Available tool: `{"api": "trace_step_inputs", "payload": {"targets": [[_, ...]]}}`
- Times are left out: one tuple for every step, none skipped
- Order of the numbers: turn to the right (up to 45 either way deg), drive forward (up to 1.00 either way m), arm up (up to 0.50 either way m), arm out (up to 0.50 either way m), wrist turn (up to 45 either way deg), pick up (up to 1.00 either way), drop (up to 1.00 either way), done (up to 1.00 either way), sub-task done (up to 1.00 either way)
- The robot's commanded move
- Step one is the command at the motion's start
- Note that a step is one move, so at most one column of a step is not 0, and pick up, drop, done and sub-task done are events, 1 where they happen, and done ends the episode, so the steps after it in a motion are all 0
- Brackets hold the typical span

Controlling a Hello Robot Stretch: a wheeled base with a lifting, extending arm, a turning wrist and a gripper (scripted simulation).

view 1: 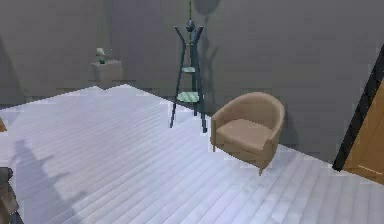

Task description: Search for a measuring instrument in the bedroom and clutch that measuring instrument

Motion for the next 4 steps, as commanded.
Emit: {"api": "trace_step_inputs", "payload": {"targets": [[-3.0,0.0,0.0,0.0,0.0,0.0,0.0,0.0,0.0],[0.0,0.7,0.0,0.0,0.0,0.0,0.0,0.0,0.0],[-45.0,0.0,0.0,0.0,0.0,0.0,0.0,0.0,0.0],[-3.0,0.0,0.0,0.0,0.0,0.0,0.0,0.0,0.0]]}}
